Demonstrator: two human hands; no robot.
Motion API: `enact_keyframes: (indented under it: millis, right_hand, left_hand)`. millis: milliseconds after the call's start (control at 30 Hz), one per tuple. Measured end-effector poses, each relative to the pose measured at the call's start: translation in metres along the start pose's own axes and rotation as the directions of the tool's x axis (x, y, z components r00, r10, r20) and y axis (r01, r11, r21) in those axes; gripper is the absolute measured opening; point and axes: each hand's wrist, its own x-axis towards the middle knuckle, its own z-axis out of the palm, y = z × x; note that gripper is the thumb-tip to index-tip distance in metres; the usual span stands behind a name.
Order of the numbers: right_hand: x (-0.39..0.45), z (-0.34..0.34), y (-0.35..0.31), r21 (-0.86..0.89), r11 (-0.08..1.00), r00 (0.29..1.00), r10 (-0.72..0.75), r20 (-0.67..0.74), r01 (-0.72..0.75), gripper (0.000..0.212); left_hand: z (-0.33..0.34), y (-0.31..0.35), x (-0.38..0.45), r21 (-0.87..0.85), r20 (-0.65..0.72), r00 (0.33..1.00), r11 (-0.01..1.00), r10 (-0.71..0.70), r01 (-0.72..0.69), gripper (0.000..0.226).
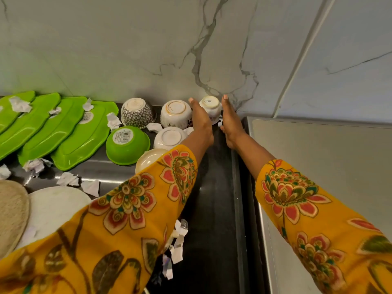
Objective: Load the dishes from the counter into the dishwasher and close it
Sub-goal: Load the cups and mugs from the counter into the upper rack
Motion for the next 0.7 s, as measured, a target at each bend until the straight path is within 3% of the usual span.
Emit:
enact_keyframes:
  millis: [133,267,433,500,600,700]
  right_hand:
    - [0.008,0.003,0.001,0.013,1.000,1.000,0.000,0.014,-0.001,0.053]
    - [0.005,0.004,0.002,0.028,1.000,1.000,-0.013,0.011,0.012,0.051]
    - [-0.016,0.000,-0.001,0.005,1.000,1.000,-0.028,-0.010,0.028,0.044]
    - [-0.029,-0.002,-0.002,0.004,0.999,0.999,-0.040,-0.019,0.040,0.042]
    - [-0.055,-0.002,-0.003,-0.004,0.999,0.997,-0.051,-0.055,0.051,0.040]
    - [-0.089,-0.006,-0.003,-0.035,0.998,0.994,-0.064,-0.093,0.061,0.039]
  left_hand:
    - [0.003,0.001,0.003,0.057,0.018,1.000,0.998,0.000,-0.002,0.054]
    - [0.002,0.004,-0.010,0.026,0.048,0.996,0.997,-0.079,0.078,0.054]
    - [-0.005,0.001,-0.033,-0.031,0.089,0.994,0.997,-0.065,0.068,0.042]
    - [-0.010,-0.002,-0.042,-0.021,0.067,0.997,0.999,-0.045,0.047,0.049]
    - [-0.022,-0.003,-0.066,0.045,0.035,0.996,0.995,-0.088,0.086,0.035]
    - [-0.037,-0.007,-0.085,0.007,0.085,0.989,0.992,-0.125,0.125,0.048]
